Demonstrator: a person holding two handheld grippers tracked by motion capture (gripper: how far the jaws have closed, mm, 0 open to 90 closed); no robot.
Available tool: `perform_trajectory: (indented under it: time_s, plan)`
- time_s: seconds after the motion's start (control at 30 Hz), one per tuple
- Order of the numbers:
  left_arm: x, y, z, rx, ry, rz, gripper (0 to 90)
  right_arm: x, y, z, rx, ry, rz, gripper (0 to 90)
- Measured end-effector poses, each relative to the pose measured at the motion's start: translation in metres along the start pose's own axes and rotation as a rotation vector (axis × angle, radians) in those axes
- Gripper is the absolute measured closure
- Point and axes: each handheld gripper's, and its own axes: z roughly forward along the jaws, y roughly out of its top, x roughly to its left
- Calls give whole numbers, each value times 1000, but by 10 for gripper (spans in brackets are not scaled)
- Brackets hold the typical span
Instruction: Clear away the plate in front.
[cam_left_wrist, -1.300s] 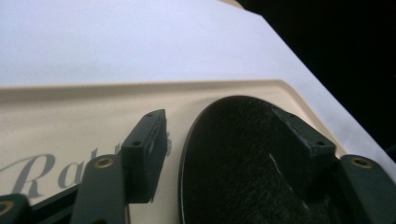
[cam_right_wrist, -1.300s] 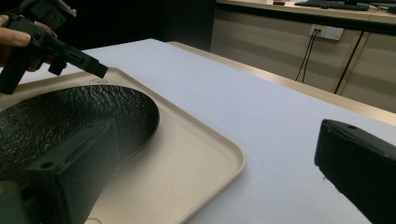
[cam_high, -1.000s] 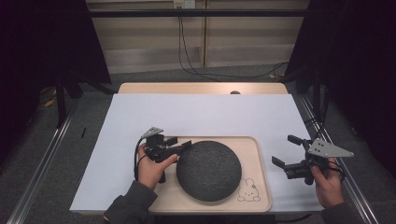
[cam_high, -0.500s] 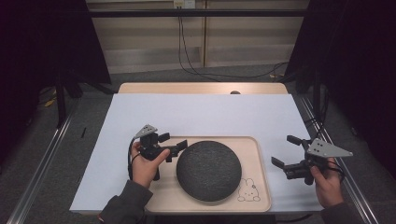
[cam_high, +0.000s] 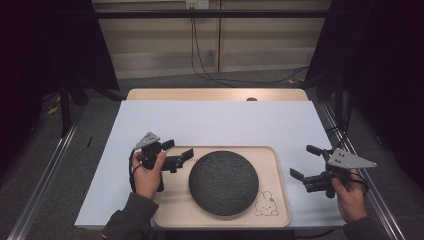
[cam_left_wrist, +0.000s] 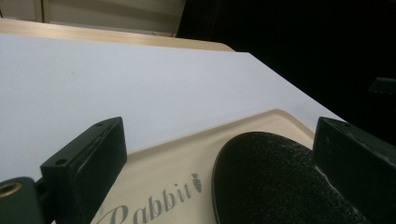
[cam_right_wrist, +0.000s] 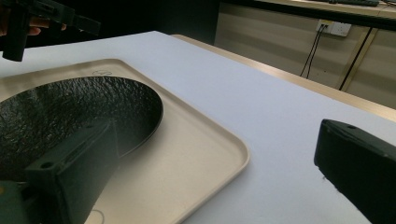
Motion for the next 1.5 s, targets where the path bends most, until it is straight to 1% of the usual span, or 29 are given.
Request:
perform_trajectory:
  time_s: [0.03, 0.07, 0.1, 0.13, 0.3, 0.33, 0.4, 0.43, 0.5, 0.57, 0.6, 0.63, 0.7, 0.73, 0.77, 0.8, 0.83, 0.87, 0.97, 1.0, 1.03, 1.1, 1.2, 1.23, 1.3, 1.33, 1.37, 1.4, 1.5]
  plan:
    - [1, 0, -1, -4, -7, 3, 35, 0, 0, 0, 0, -1, 0, 0]
    - [3, 1, -3, -2, -6, 16, 34, 0, 0, 0, 1, -6, 2, 0]
    - [3, 1, -3, -2, -6, 16, 34, 0, 0, 0, 1, -6, 2, 0]
    - [5, 1, -5, 0, 4, 28, 35, 0, 0, 0, 0, -6, 2, 0]
    - [8, 1, -9, 1, -5, 27, 30, 0, 0, 1, -2, -5, 4, 0]
    - [8, 1, -10, 3, -3, 38, 31, 0, 0, 1, -1, -8, 2, 0]
    - [10, 1, -12, 2, -7, 46, 31, 1, 0, 1, 3, -9, 3, 0]
    - [11, 1, -13, 8, -1, 52, 33, 1, 0, 1, 4, -3, 3, 0]
    - [12, 1, -14, 3, -1, 51, 35, 0, 0, 1, 1, -5, 0, 0]
    - [13, 1, -15, -5, -5, 63, 37, 0, 0, 1, 1, -11, 0, 0]
    - [14, 1, -15, 2, -8, 68, 39, 0, 0, 1, 0, -9, 0, 0]
    - [14, 1, -16, 19, -9, 78, 40, 0, 0, 1, 3, -9, -1, 0]
    - [15, 0, -16, 24, -12, 84, 42, 0, 0, 1, 4, -7, -2, 0]
    - [15, 0, -17, 25, -3, 82, 42, 0, 0, 1, 4, -3, -2, 0]
    - [16, 0, -18, 23, 2, 88, 42, 0, 0, 1, 3, -6, 0, 0]
    - [17, 0, -18, 19, -7, 81, 42, 0, 0, 1, 5, -8, -3, 0]
    - [17, 0, -18, 19, -7, 81, 42, 0, 0, 1, 5, -8, -3, 0]
    - [19, 1, -21, 9, 2, 78, 42, 0, 0, 1, 0, -7, -2, 0]
    - [21, 1, -23, 6, 12, 79, 40, 0, 0, 1, 0, -8, -2, 0]
    - [22, 2, -24, 5, 13, 82, 40, 0, 0, 1, 0, -8, -2, 0]
    - [25, 2, -25, -1, -15, 86, 40, -1, 0, 1, 3, -8, -6, 0]
    - [28, 3, -29, 1, 3, 105, 38, 0, 0, 1, -1, -6, -2, 0]
    - [31, 4, -32, 6, 0, 117, 39, -1, 0, 1, 1, -7, -4, 0]
    - [31, 3, -32, 0, 2, 108, 39, -1, 0, 1, 4, -6, -5, 0]
    - [32, 3, -32, -1, 2, 106, 43, -1, 0, 1, 5, -1, -3, 0]
    - [34, 2, -33, -9, 0, 102, 43, 0, 0, 2, 6, 0, -4, 0]
    - [35, 3, -33, -8, -8, 102, 42, 0, 0, 2, 5, -3, -4, 0]
    - [36, 3, -34, -5, 0, 101, 43, 0, 0, 2, 7, -1, -7, 0]
    - [38, 3, -36, -13, -10, 93, 43, 0, 0, 2, 8, 1, -8, 0]
